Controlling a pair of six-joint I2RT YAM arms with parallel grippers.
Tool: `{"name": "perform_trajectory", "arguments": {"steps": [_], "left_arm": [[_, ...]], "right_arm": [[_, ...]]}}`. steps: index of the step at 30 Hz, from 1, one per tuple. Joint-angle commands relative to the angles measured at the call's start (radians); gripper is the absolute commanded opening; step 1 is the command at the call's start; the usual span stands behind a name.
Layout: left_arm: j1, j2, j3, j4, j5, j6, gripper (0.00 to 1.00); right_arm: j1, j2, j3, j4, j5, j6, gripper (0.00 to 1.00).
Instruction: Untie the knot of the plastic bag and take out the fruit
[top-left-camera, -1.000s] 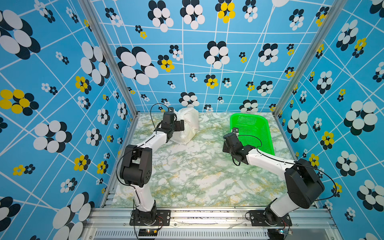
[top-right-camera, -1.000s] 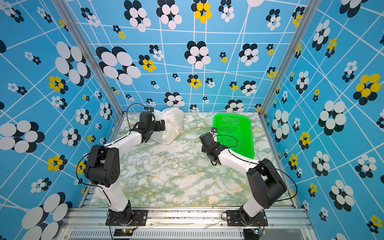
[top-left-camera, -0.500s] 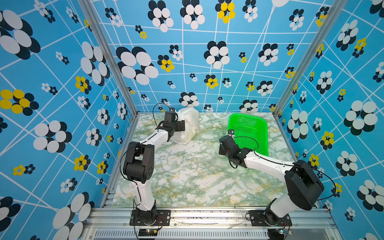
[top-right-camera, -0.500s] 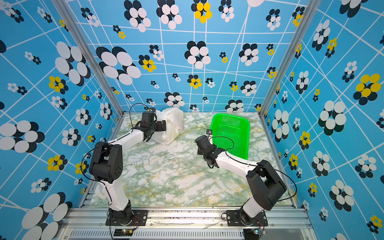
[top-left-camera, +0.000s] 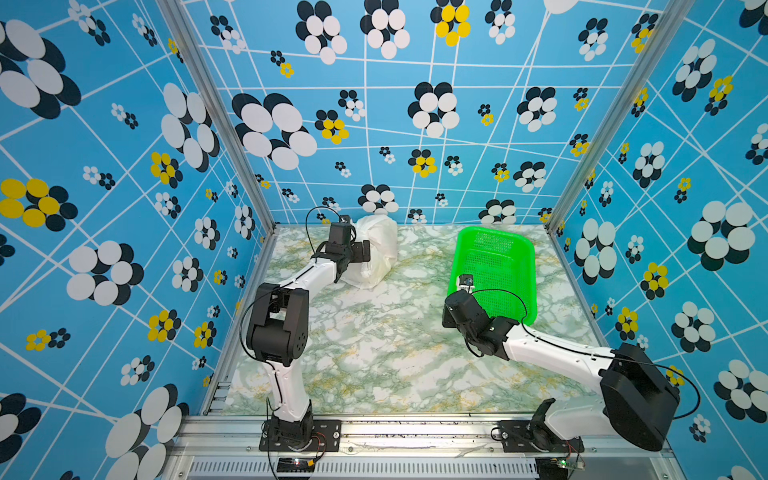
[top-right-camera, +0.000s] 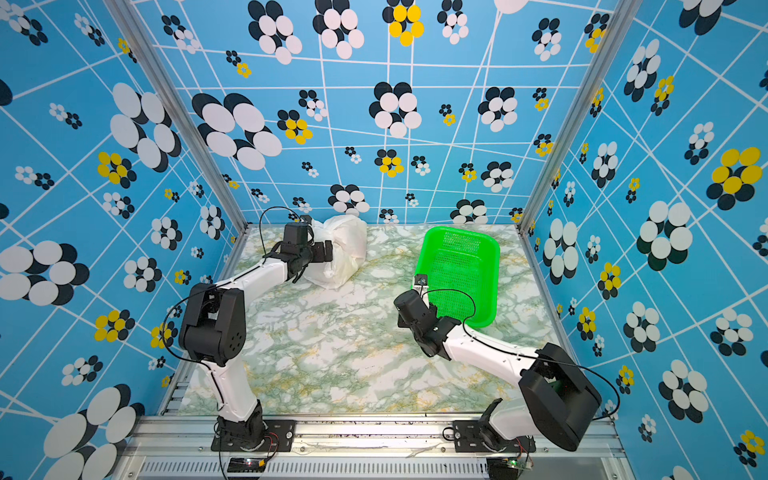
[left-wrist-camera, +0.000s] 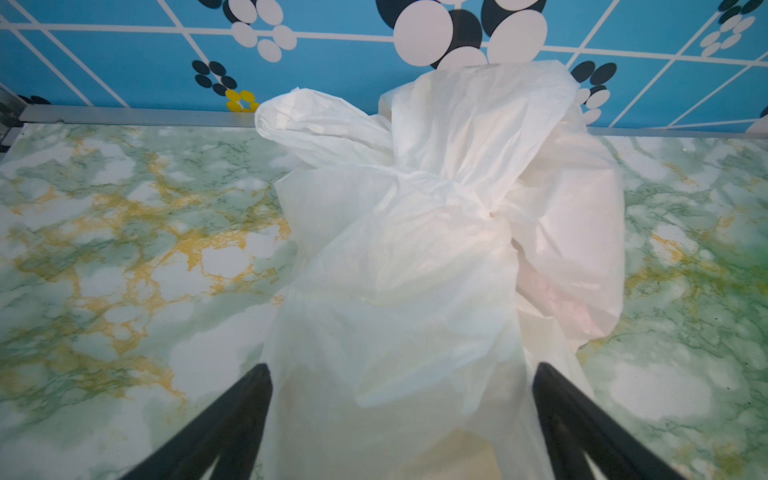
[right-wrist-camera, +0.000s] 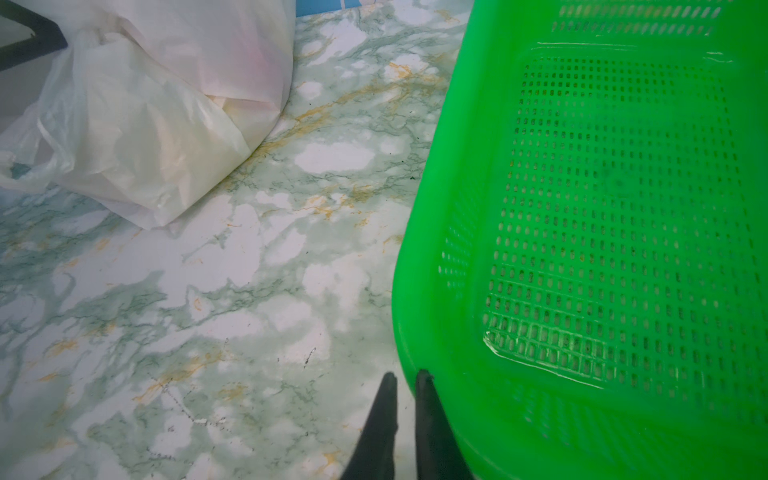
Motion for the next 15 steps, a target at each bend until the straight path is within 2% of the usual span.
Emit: {"name": "perform_trajectory", "arguments": {"steps": [1, 2, 4, 7, 9, 12, 15], "left_arm": [[0.009, -0.005, -0.004, -0.002, 0.01, -0.003, 0.91], [0.01, -0.005, -0.006, 0.0, 0.018, -0.003, 0.86], [0.01, -0.004, -0.011, 0.01, 0.032, 0.001, 0.69], [0.01, -0.004, -0.013, 0.018, 0.032, 0.006, 0.31], [0.009, -0.011, -0.015, 0.026, 0.03, 0.007, 0.13], [0.01, -0.027, -0.026, 0.039, 0.039, 0.012, 0.0], [0.01, -0.049, -0.055, 0.068, 0.038, 0.021, 0.0]], "right_arm": [[0.002, -0.035, -0.033, -0.068, 0.039, 0.012, 0.19], [0.001, -0.05, -0.032, -0.07, 0.04, 0.001, 0.24], [0.002, -0.081, -0.04, -0.058, 0.049, -0.021, 0.35], [0.002, -0.122, -0.044, -0.006, 0.061, -0.076, 0.47], [0.001, -0.138, -0.029, 0.031, 0.061, -0.121, 0.53], [0.002, -0.137, 0.022, 0.065, 0.05, -0.189, 0.57], [0.002, -0.101, 0.074, 0.117, 0.027, -0.254, 0.6]]}}
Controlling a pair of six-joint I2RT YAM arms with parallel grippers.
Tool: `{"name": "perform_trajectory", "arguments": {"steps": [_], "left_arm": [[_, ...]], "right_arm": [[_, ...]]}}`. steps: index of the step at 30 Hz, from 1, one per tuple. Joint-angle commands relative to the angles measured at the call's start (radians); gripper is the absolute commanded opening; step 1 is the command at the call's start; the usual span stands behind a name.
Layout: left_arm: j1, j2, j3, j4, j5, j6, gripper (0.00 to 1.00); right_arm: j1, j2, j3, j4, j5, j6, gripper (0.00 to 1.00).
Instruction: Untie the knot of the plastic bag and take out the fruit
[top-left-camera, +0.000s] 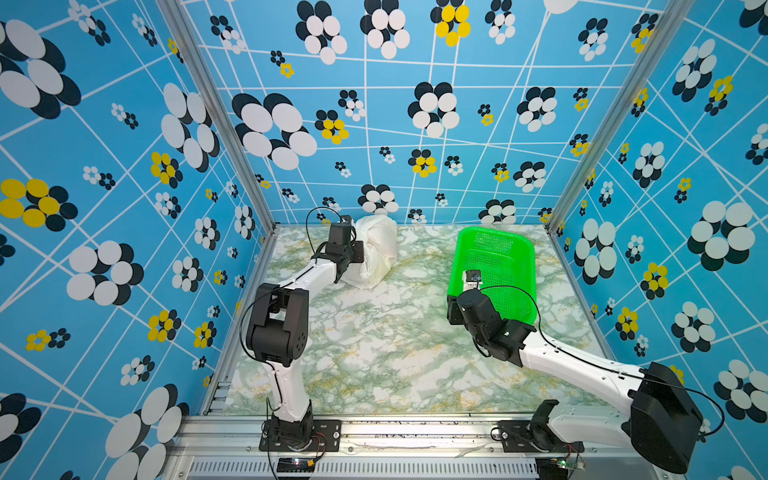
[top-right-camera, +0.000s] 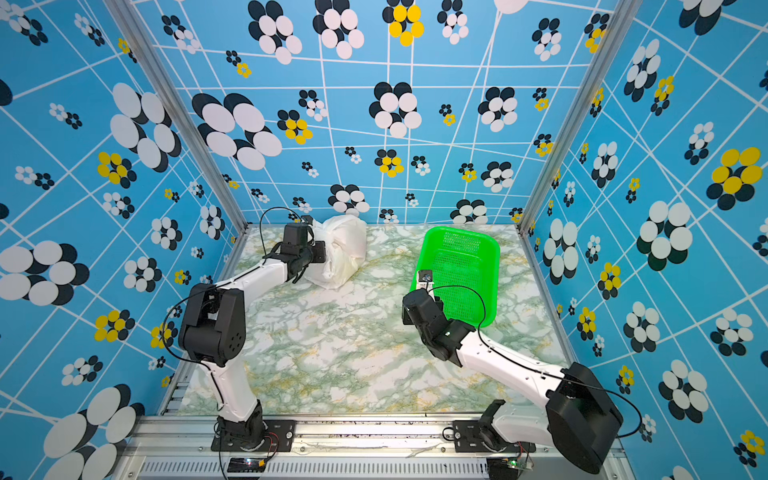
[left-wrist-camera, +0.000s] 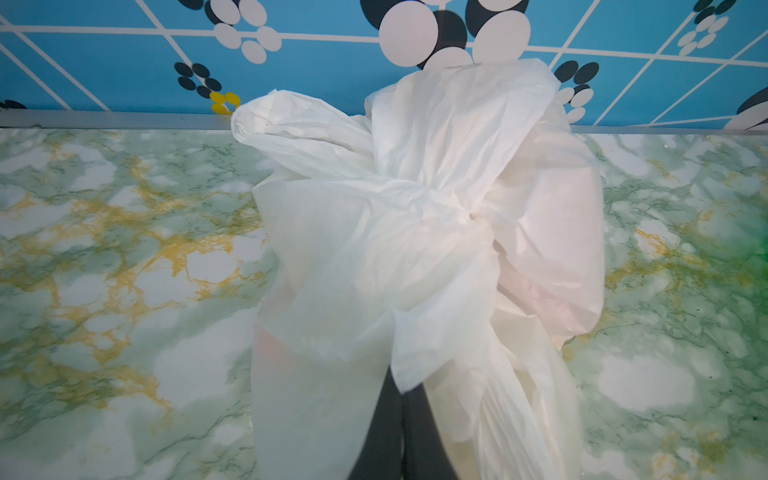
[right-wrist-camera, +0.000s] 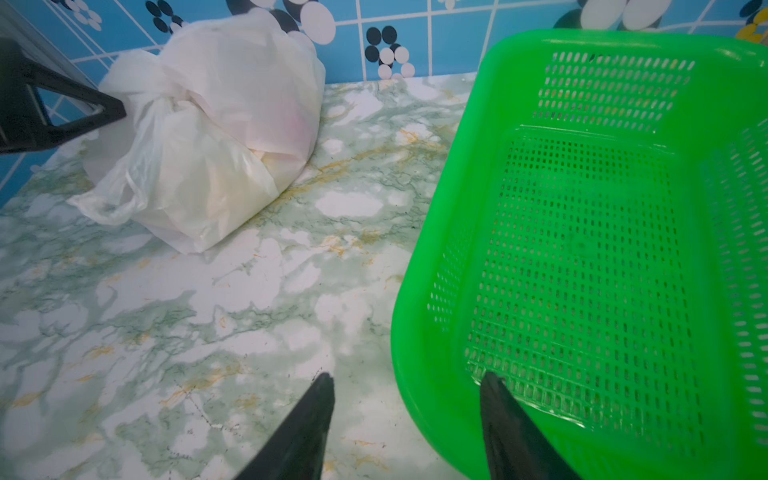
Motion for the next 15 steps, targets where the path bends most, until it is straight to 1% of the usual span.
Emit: {"name": "perform_trajectory", "arguments": {"steps": [1, 5, 6, 7, 8, 9, 11, 12, 15], "left_arm": [[0.01, -0.042, -0.05, 0.056, 0.006, 0.017, 0.0], [0.01, -0.097, -0.098, 0.102, -0.002, 0.028, 0.0], [0.01, -0.101, -0.101, 0.106, -0.005, 0.03, 0.05], [0.01, -0.101, -0.097, 0.102, -0.014, 0.031, 0.2], [0.01, -0.096, -0.089, 0.09, -0.022, 0.034, 0.39], [0.01, -0.086, -0.077, 0.075, -0.039, 0.036, 0.53], [0.01, -0.067, -0.061, 0.062, -0.073, 0.038, 0.72], [0.011, -0.052, -0.049, 0.057, -0.088, 0.038, 0.78], [0.011, -0.001, 0.012, -0.003, -0.101, 0.039, 0.87]], "right_arm": [[0.002, 0.035, 0.083, 0.096, -0.016, -0.112, 0.61], [0.001, 0.101, 0.162, 0.126, -0.064, -0.141, 0.62], [0.001, 0.119, 0.178, 0.13, -0.072, -0.141, 0.63], [0.001, 0.133, 0.191, 0.132, -0.082, -0.143, 0.63], [0.0, 0.151, 0.206, 0.135, -0.095, -0.146, 0.63], [0.001, 0.169, 0.219, 0.134, -0.104, -0.15, 0.63], [0.0, 0.197, 0.241, 0.134, -0.108, -0.152, 0.63], [0.001, 0.21, 0.25, 0.132, -0.11, -0.152, 0.63], [0.0, 0.239, 0.275, 0.132, -0.135, -0.15, 0.64]]}}
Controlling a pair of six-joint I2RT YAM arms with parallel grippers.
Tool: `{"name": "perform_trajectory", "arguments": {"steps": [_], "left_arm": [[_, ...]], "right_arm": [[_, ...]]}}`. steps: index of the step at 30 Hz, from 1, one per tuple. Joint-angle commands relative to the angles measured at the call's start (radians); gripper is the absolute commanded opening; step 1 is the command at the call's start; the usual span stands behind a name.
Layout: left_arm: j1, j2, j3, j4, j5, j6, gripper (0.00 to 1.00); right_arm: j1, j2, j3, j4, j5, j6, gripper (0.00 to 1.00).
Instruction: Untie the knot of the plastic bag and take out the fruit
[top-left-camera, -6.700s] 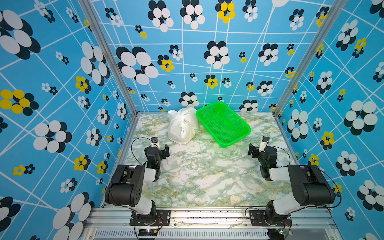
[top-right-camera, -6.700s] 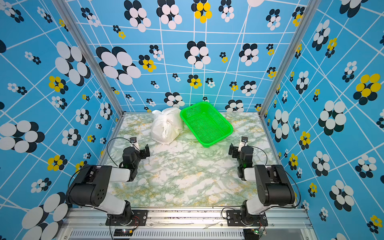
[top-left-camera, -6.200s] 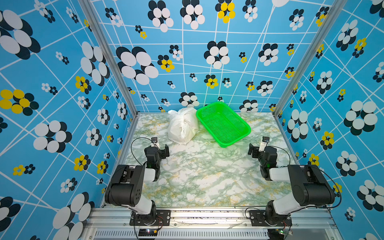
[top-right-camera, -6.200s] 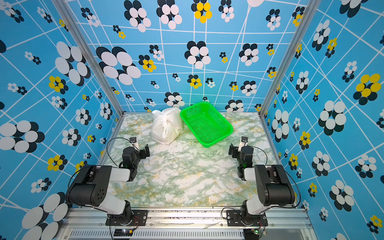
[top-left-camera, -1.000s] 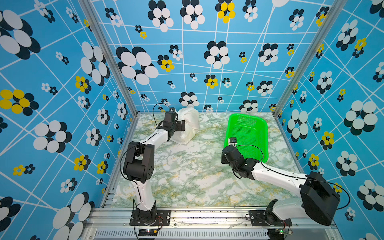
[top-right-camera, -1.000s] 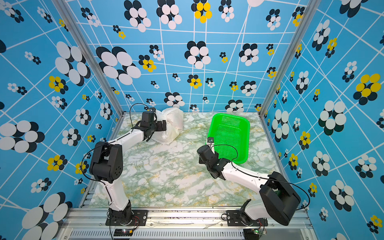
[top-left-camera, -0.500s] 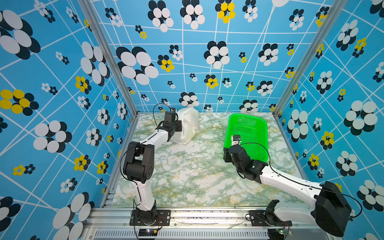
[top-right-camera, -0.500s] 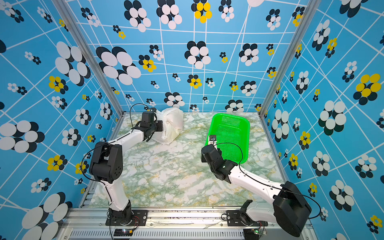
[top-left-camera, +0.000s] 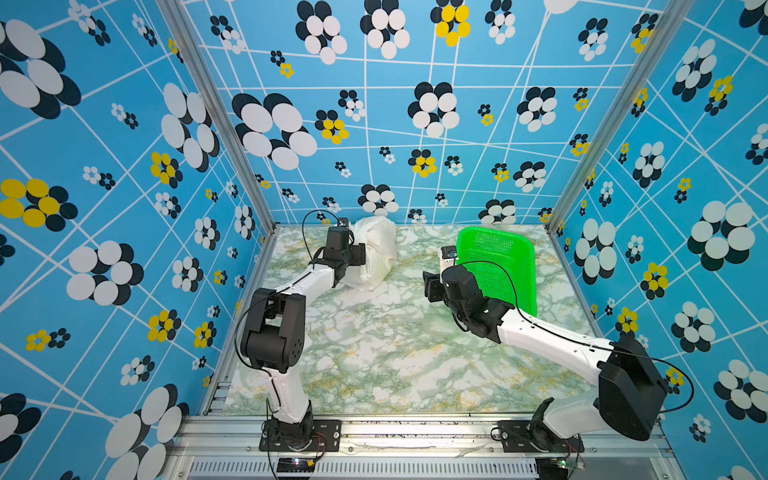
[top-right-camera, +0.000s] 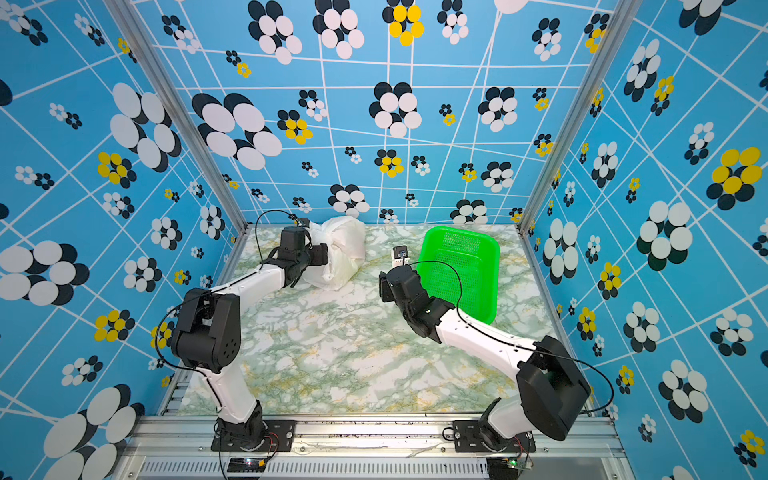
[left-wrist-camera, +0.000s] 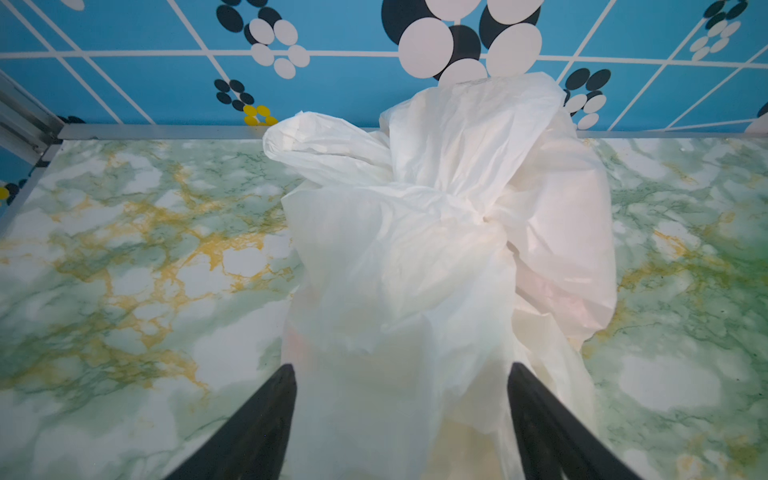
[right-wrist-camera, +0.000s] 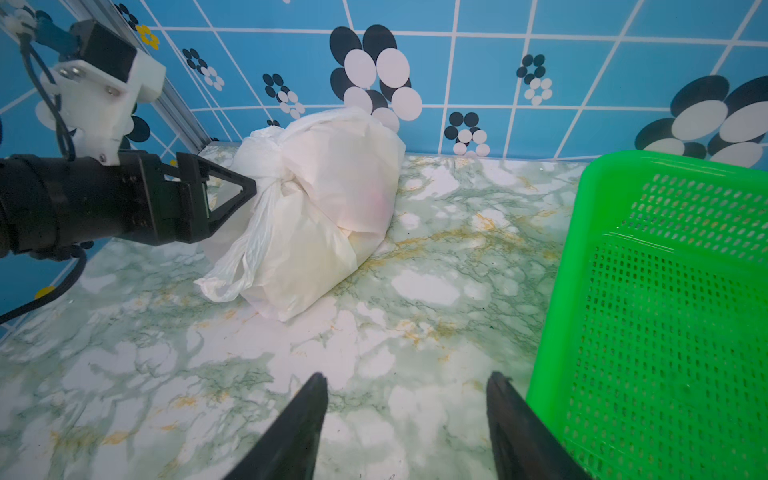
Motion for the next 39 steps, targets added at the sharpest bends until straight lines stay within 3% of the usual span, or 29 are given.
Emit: {"name": "perform_trajectory", "arguments": {"steps": [1, 2, 3, 4, 6, 8, 10, 15, 18, 24, 31, 39], "left_arm": [[0.01, 0.056, 0.086, -0.06, -0.042, 0.011, 0.88], [0.011, 0.073, 0.105, -0.075, -0.04, 0.011, 0.88], [0.01, 0.087, 0.121, -0.085, -0.029, 0.014, 0.79], [0.011, 0.094, 0.131, -0.09, -0.016, 0.018, 0.67], [0.011, 0.094, 0.126, -0.077, 0.008, 0.015, 0.29], [0.009, 0.082, 0.107, -0.051, 0.037, 0.013, 0.11], [0.01, 0.074, 0.1, -0.046, 0.066, 0.013, 0.0], [0.008, 0.024, 0.045, 0.002, 0.176, 0.001, 0.0], [-0.005, -0.063, -0.064, 0.083, 0.327, -0.013, 0.0], [-0.066, -0.259, -0.293, 0.166, 0.438, -0.022, 0.0], [-0.105, -0.421, -0.448, 0.206, 0.393, 0.029, 0.0], [-0.118, -0.456, -0.488, 0.238, 0.406, 0.045, 0.0]], "right_arm": [[0.001, 0.028, 0.047, 0.008, -0.038, -0.018, 0.64], [0.001, 0.036, 0.056, 0.003, -0.041, -0.018, 0.65], [0.001, 0.044, 0.066, 0.0, -0.043, -0.02, 0.65], [0.001, 0.052, 0.074, -0.002, -0.043, -0.022, 0.65], [-0.001, 0.071, 0.088, 0.001, -0.042, -0.028, 0.66], [-0.005, 0.092, 0.103, 0.005, -0.046, -0.029, 0.66], [-0.009, 0.116, 0.123, 0.009, -0.059, -0.026, 0.67], [-0.054, 0.185, 0.189, 0.018, -0.155, 0.005, 0.68], [-0.088, 0.248, 0.242, -0.001, -0.188, 0.033, 0.74], [-0.117, 0.309, 0.296, -0.024, -0.246, 0.056, 0.82], [-0.094, 0.313, 0.269, 0.059, -0.453, -0.001, 0.9], [-0.074, 0.415, 0.412, -0.017, -0.413, -0.026, 0.93]]}}
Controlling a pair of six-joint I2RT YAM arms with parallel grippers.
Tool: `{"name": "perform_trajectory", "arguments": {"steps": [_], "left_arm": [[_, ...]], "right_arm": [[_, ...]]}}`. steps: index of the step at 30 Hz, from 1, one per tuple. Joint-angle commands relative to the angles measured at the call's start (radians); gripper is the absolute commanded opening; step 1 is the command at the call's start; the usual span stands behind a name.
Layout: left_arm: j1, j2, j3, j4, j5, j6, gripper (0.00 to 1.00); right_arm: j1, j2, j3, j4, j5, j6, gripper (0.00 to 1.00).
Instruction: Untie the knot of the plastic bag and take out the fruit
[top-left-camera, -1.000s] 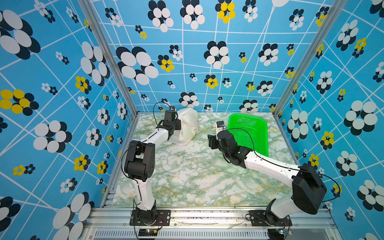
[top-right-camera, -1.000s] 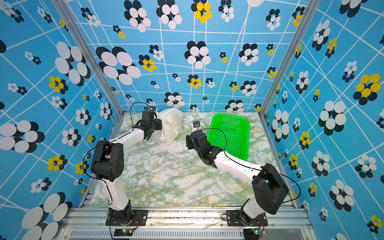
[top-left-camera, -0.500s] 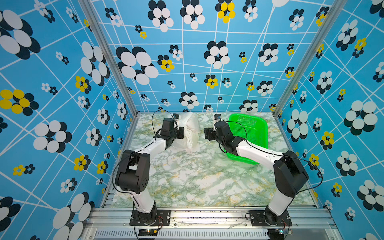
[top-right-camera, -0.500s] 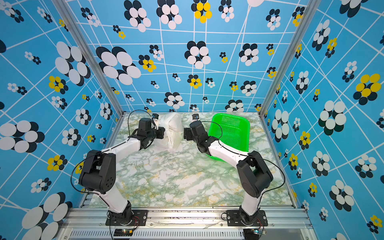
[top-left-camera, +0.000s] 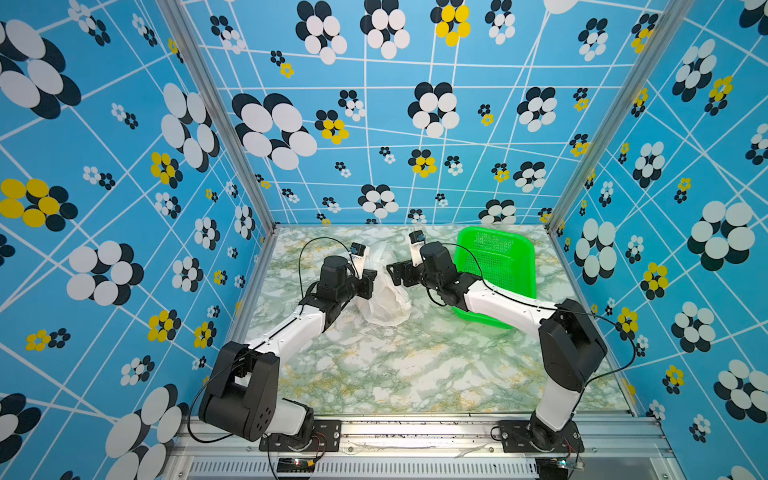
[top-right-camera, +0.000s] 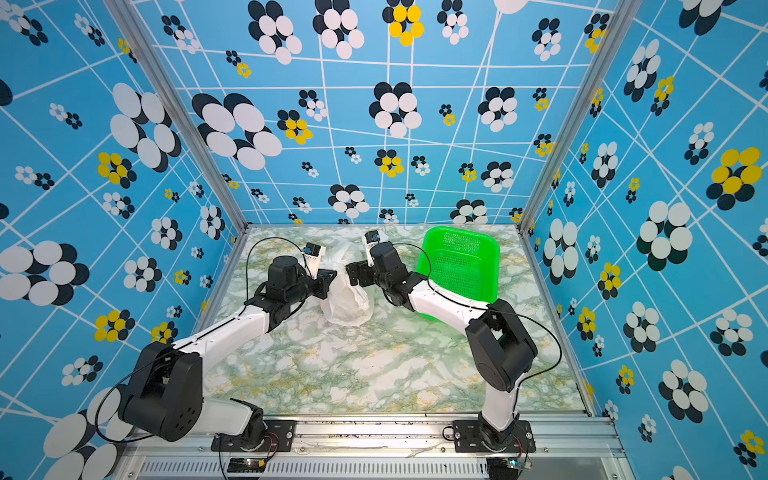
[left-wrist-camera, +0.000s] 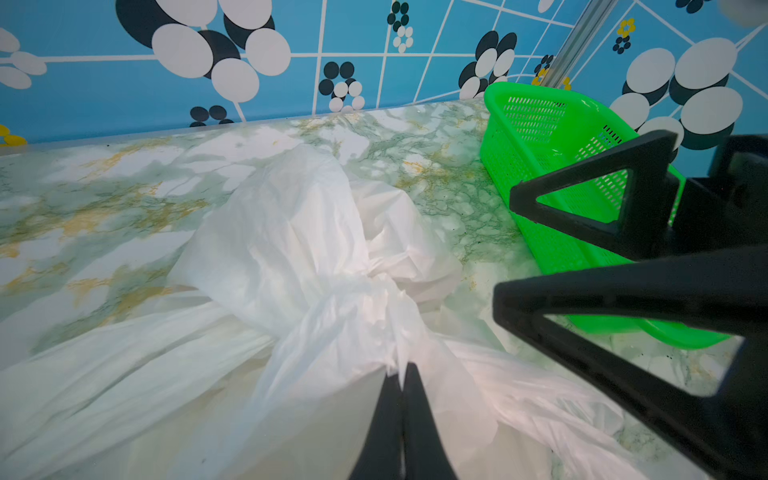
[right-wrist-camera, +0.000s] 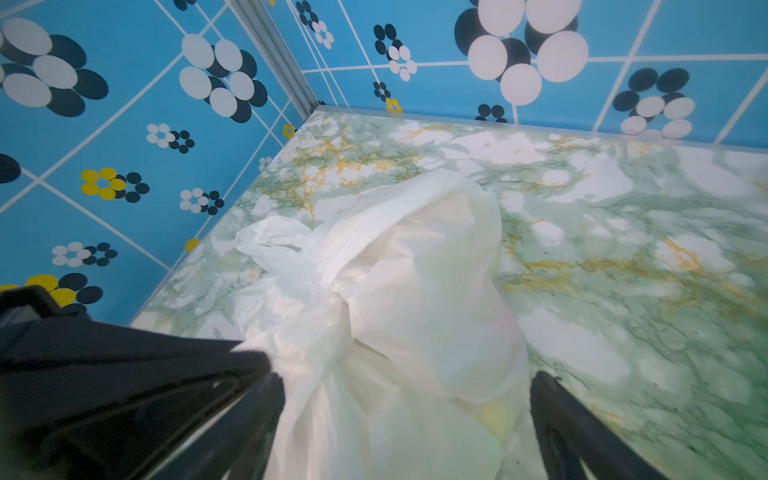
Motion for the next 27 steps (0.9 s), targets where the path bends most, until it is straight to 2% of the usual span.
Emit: {"name": "perform_trajectory", "arguments": {"steps": [1, 7, 14, 15, 16, 17, 18, 20, 24, 27], "left_arm": [[-0.008, -0.025, -0.019, 0.048, 0.012, 0.025, 0.0], [-0.009, -0.008, -0.006, 0.035, 0.008, 0.031, 0.0], [-0.008, -0.02, -0.017, 0.042, -0.007, 0.033, 0.0], [-0.009, -0.021, -0.018, 0.044, -0.01, 0.033, 0.0], [-0.008, -0.022, -0.018, 0.043, -0.014, 0.034, 0.0], [-0.009, -0.024, -0.021, 0.044, -0.019, 0.036, 0.0], [-0.008, -0.027, -0.025, 0.045, -0.029, 0.036, 0.0], [-0.008, -0.036, -0.039, 0.048, -0.049, 0.039, 0.0], [-0.002, -0.054, -0.045, 0.036, -0.113, 0.03, 0.0], [0.017, -0.057, -0.044, 0.036, -0.109, 0.009, 0.0]], "right_arm": [[-0.007, 0.078, 0.087, -0.032, -0.015, -0.019, 0.93], [-0.01, 0.209, 0.243, -0.096, -0.019, 0.01, 0.83], [-0.012, 0.283, 0.336, -0.095, -0.033, 0.046, 0.58], [-0.013, 0.288, 0.34, -0.095, -0.026, 0.051, 0.51], [-0.014, 0.29, 0.344, -0.103, -0.005, 0.057, 0.34], [-0.013, 0.289, 0.344, -0.11, 0.03, 0.061, 0.12], [-0.015, 0.282, 0.334, -0.113, 0.079, 0.068, 0.0], [-0.026, 0.246, 0.271, -0.073, 0.157, 0.089, 0.0], [-0.072, 0.111, 0.038, 0.083, 0.22, 0.132, 0.0], [-0.09, 0.019, -0.071, 0.132, 0.283, 0.118, 0.0]]}}
